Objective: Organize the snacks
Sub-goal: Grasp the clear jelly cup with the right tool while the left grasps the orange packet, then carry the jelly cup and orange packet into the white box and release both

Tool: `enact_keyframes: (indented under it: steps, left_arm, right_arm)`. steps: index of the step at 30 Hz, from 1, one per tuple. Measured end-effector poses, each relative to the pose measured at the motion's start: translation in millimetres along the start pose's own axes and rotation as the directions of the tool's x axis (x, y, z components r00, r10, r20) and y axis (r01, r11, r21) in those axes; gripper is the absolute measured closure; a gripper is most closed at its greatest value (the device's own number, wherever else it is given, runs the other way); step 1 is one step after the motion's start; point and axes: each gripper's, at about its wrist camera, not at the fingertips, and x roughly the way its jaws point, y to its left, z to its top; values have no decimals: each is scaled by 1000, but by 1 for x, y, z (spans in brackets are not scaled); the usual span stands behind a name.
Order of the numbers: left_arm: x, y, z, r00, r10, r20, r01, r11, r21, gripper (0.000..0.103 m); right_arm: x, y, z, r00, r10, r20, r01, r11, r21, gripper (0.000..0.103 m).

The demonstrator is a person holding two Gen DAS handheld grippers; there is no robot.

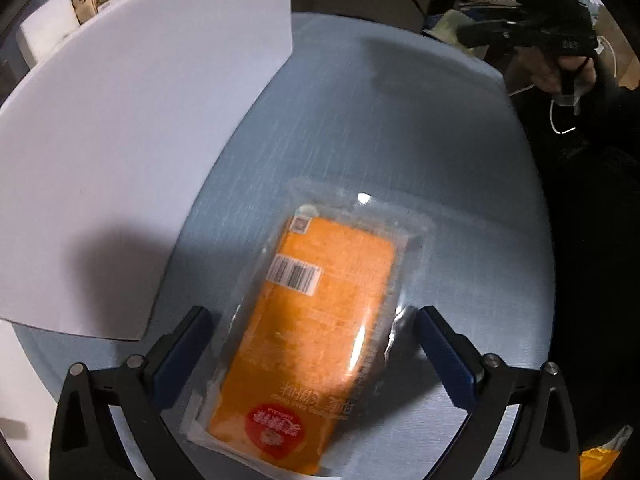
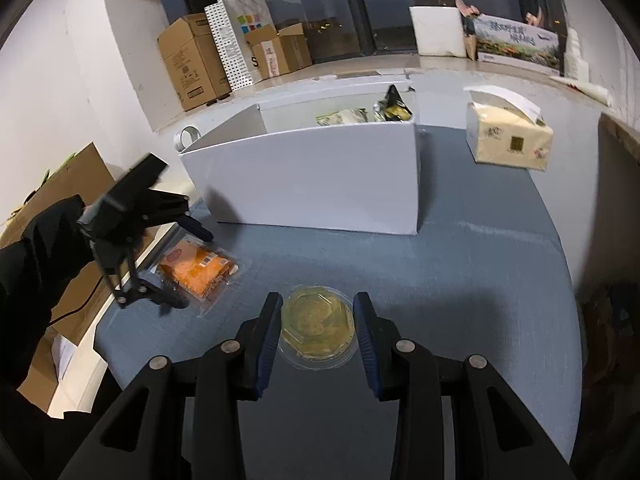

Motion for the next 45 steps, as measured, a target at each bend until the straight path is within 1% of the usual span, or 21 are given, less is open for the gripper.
enact_keyframes:
  steps: [5,7,9,10,13,16,19,21,22,26,27,30,32,33,34,38,39,41,42,43,45]
  left_arm:
    - [7,1,-3,1000,-7,11,8,1000,-12,0]
    - [7,-2,-4,1000,26,14,-25,999,-45,2]
    - [6,-4,-2,997,71,25,-68,991,-113,19]
    - [0,-5,0,989,136,51,-125,977,-175,40]
    - [-1,-22,0,957,286,48,-266,931,-252,42]
    - [-6,-39,0,926,371,66,-323,871,-371,42]
    - [-25,-48,-4,895,425,137,-306,808,-504,42]
    - [-41,-52,-5,856,493,154,-309,729,-611,42]
    - [-45,-53,-5,851,501,159,-303,714,-631,42]
    - [-80,-54,-4,798,569,200,-275,638,-719,42]
    - [-93,-49,-2,792,569,221,-249,633,-733,42]
    - [-121,-44,10,745,619,247,-230,586,-777,42]
    - [-133,-39,23,711,661,239,-251,557,-791,42]
    - [-136,-37,26,702,671,239,-255,549,-796,42]
    - [-140,-35,25,699,670,250,-245,553,-797,42]
    - [-136,-37,33,701,666,257,-258,573,-778,42]
    - [-134,-39,33,705,662,252,-264,576,-773,42]
    - [-133,-46,28,711,657,251,-262,579,-772,42]
    - [-134,-45,28,713,655,250,-259,577,-774,42]
    - [-134,-45,27,715,653,250,-257,578,-775,42]
    - [-133,-46,26,713,656,246,-262,576,-775,42]
  right_arm:
    - [-1,-5,-5,1000,-5,-10,5,1000,8,63]
    - [0,-6,-6,1000,-11,-9,11,1000,14,63]
    - [0,-4,-8,1000,-8,-12,9,1000,17,63]
    - [1,-3,-9,1000,-4,-11,4,1000,18,63]
    - [2,1,-12,1000,-3,-10,3,1000,12,63]
    - [5,2,-13,1000,10,-14,-10,1000,21,63]
    - [4,4,-13,1000,5,-14,-5,1000,14,63]
    - [3,6,-12,1000,11,-6,-10,1000,17,63]
    - [2,7,-11,1000,15,-3,-15,1000,16,63]
    - [-2,17,-4,1000,21,17,-21,1000,-10,63]
    - [-4,19,-1,999,28,23,-28,1000,-11,63]
    - [-11,19,16,996,54,67,-54,998,8,78]
    - [-16,20,32,993,54,108,-55,998,9,82]
    - [-16,23,38,992,39,117,-38,999,-9,95]
    - [-15,25,42,992,19,125,-15,999,-28,100]
    - [-1,24,46,996,5,85,0,998,-59,99]
    - [0,24,39,996,-3,86,8,998,-65,93]
    - [8,25,25,999,-12,48,16,996,-84,53]
    - [11,25,19,999,-22,38,25,996,-82,18]
    - [15,27,11,1000,-4,28,6,997,-79,8]
    - [21,30,1,999,41,8,-41,997,-69,8]
